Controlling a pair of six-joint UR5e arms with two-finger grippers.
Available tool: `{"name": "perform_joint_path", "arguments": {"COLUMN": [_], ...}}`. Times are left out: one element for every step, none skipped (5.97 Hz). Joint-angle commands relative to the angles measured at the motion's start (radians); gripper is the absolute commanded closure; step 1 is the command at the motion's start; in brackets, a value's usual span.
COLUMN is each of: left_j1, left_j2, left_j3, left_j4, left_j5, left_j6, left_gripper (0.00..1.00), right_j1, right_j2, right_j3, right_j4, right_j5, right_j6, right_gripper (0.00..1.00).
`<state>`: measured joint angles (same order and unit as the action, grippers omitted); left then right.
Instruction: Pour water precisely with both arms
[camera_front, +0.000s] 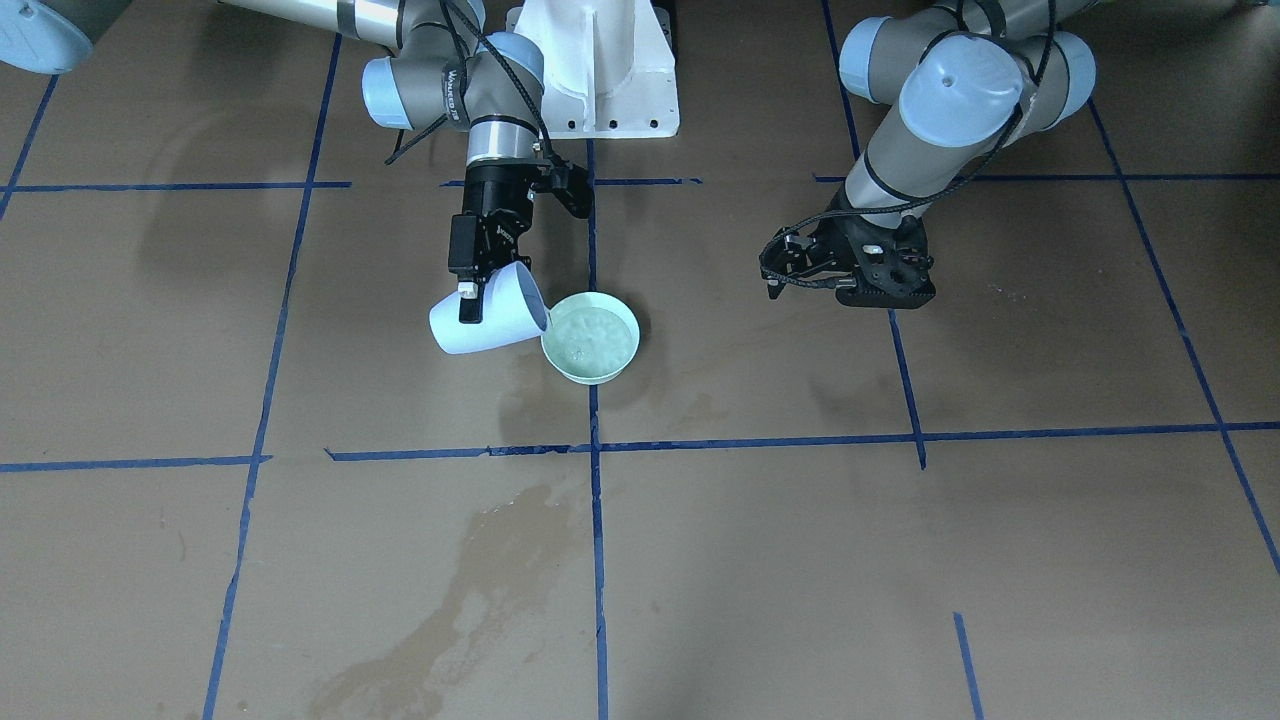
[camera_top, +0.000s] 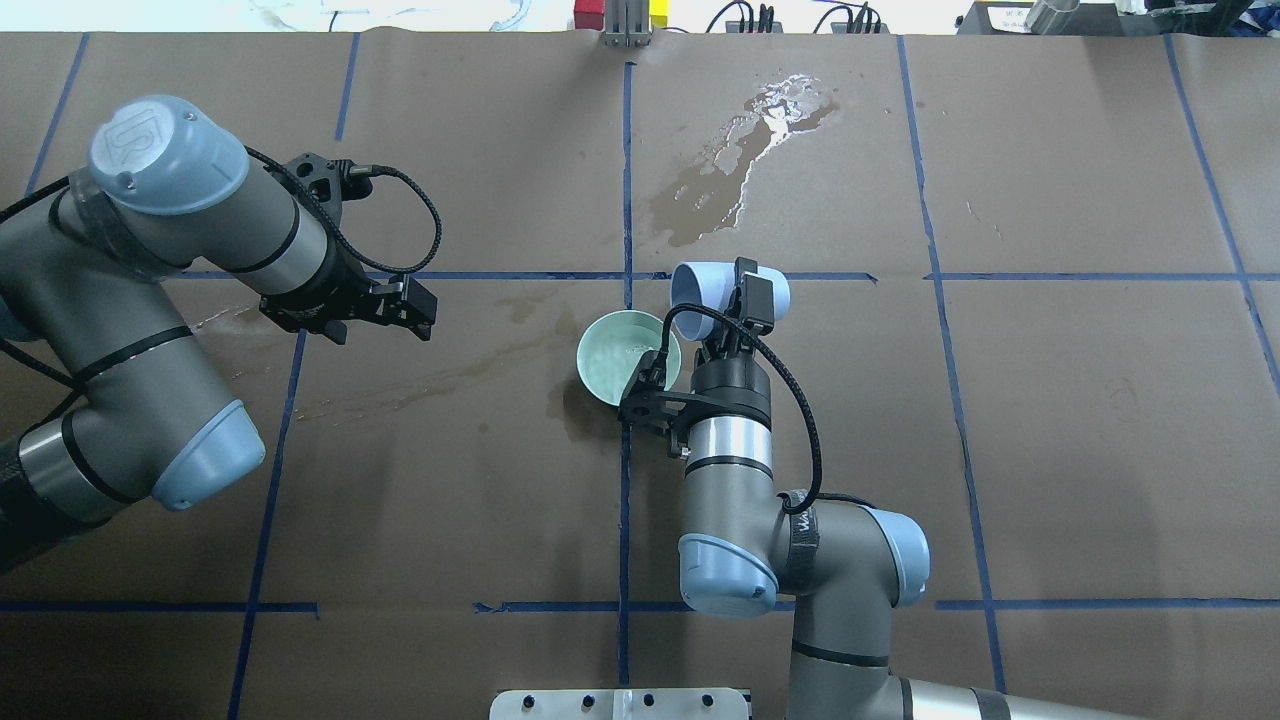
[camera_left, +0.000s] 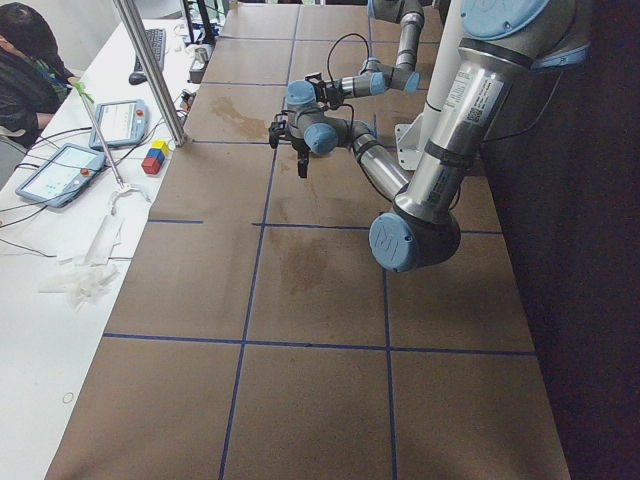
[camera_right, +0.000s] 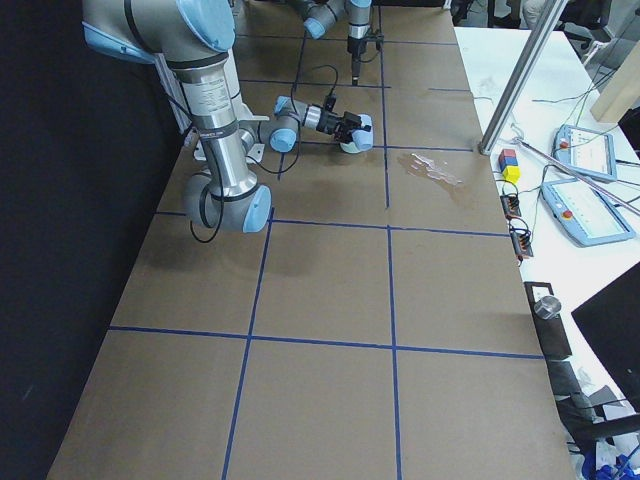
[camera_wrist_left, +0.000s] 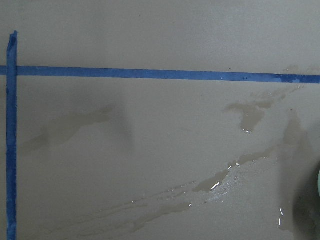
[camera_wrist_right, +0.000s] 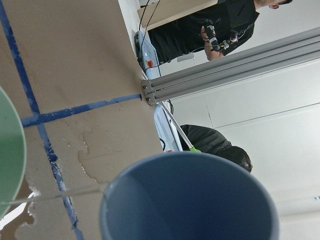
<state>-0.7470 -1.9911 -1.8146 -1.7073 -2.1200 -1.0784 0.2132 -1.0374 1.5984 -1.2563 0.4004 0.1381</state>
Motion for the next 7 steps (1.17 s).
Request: {"name": "perform_joint_path", "arguments": {"left_j1": [0.000,0.000,0.000,0.000,0.000,0.000,0.000], "left_j2": [0.000,0.000,0.000,0.000,0.000,0.000,0.000], "left_j3": [0.000,0.000,0.000,0.000,0.000,0.000,0.000], "left_j4": [0.000,0.000,0.000,0.000,0.000,0.000,0.000], "left_j5": [0.000,0.000,0.000,0.000,0.000,0.000,0.000], "left_j6": [0.000,0.000,0.000,0.000,0.000,0.000,0.000], "left_gripper": [0.00,0.00,0.00,0.00,0.00,0.00,0.00], "right_j1": [0.000,-0.002,-0.002,-0.003,-0.005,-0.005,-0.005], "right_j2": [0.000,0.002,0.002,0.002,0.005,0.019,0.028], "right_j3": [0.000,0.000,0.000,0.000,0.000,0.002,0.011], "right_j4": [0.000,0.000,0.002,0.011,0.015,0.015,0.015], "right_j5": [0.000,-0.002,-0.002,-0.002,-0.002,-0.002,0.000], "right_j6": [0.000,0.000,0.000,0.002,0.011,0.017,0.020], "right_gripper": [1.00,1.00,1.00,1.00,1.00,1.00,1.00]}}
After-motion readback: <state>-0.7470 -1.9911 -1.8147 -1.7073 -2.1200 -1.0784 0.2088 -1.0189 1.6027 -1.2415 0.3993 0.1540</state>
